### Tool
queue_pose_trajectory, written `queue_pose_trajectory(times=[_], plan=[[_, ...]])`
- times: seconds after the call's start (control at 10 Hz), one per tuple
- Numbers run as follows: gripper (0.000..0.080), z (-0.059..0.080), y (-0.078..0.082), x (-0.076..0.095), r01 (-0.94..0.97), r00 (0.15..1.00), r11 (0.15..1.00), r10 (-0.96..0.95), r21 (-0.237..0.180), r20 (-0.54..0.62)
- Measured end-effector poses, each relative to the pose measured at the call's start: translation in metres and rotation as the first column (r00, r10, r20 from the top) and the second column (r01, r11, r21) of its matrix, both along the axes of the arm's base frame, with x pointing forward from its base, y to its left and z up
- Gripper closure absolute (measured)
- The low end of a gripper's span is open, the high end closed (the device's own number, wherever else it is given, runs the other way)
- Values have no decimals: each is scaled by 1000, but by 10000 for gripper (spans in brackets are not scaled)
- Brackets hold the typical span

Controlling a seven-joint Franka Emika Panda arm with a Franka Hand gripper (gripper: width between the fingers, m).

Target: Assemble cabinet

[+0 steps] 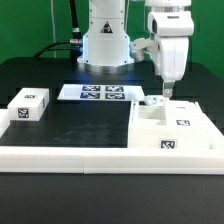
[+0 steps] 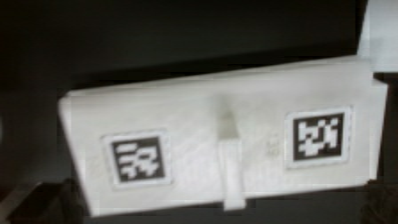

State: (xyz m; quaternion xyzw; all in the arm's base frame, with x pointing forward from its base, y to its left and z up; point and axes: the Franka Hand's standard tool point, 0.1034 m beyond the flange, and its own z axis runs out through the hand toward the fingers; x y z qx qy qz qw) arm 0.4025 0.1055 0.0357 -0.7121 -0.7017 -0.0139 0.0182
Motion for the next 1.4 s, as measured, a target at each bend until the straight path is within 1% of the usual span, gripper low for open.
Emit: queue_pose_trajectory(times=[0.2,0.5,0.6,0.7,0.8,0.9,1.0,1.1,1.2,1.3,1.4], plan=[[2,-10,3,-4,6,1000,1000,-6,11,-10],[2,-16,3,-7,18,1000,1000,-18,13,-25],[32,-18,3,-8,20,999,1000,-19,14,-30],[32,-19,3,-9,20,999,1000,-20,14,-33],[215,-20,3,-9,20,999,1000,-20,14,-34],[215,-21,4,-10,20,999,1000,-20,15,-38],[416,-23,4,-12,20,999,1000,-20,16,-43],[551,-24,4,-13,20,999,1000,-20,16,-46],[551,-26,4,-14,20,999,1000,-19,16,-49],[727,-25,5,-12,20,999,1000,-19,20,-41],[731,-25,5,-12,20,999,1000,-19,21,-39]])
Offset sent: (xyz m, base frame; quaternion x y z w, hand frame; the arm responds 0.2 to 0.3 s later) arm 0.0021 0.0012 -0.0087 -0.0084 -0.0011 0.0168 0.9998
